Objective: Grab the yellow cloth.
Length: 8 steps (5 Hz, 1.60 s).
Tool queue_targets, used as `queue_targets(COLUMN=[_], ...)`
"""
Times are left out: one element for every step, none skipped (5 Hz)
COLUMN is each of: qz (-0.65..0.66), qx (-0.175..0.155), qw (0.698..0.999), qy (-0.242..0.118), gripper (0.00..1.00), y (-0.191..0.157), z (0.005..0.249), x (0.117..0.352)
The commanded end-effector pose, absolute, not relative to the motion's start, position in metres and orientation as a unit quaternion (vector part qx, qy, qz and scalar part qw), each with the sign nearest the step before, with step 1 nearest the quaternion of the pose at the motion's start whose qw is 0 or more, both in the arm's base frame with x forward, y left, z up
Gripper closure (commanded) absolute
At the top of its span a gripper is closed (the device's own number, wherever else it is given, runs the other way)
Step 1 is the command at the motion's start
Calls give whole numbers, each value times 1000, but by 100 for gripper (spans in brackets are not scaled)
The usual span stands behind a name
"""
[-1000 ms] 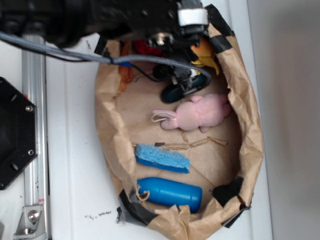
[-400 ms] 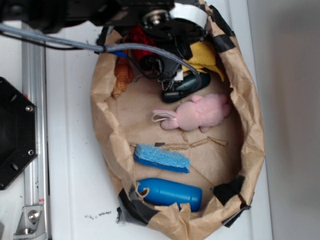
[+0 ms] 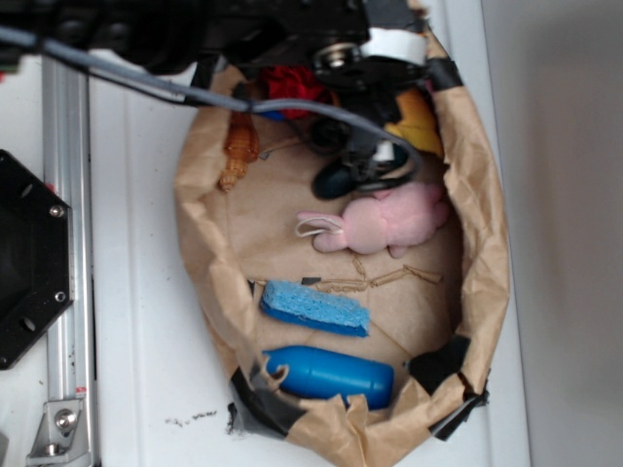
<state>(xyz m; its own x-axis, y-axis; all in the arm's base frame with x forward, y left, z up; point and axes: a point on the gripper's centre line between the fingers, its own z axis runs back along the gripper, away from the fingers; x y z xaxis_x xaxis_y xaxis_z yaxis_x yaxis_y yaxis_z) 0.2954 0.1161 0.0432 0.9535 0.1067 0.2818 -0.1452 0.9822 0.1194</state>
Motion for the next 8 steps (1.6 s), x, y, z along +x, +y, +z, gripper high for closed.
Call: queue_targets(qz=[88, 89, 86, 82, 78, 79, -4, -91], qx=[99, 99, 100, 99, 104, 135, 69, 4], qw=[982, 984, 984, 985, 986, 986, 998, 994], qy=[-131, -121, -120, -113, -107, -51, 2, -55], gripper=[100, 100, 100, 100, 100, 100, 100, 100], y=[120, 119, 116, 115, 112, 97, 61, 28], z=[28, 28, 30, 31, 33, 55, 105, 157], x=[300, 301, 299, 300, 300, 299, 284, 262])
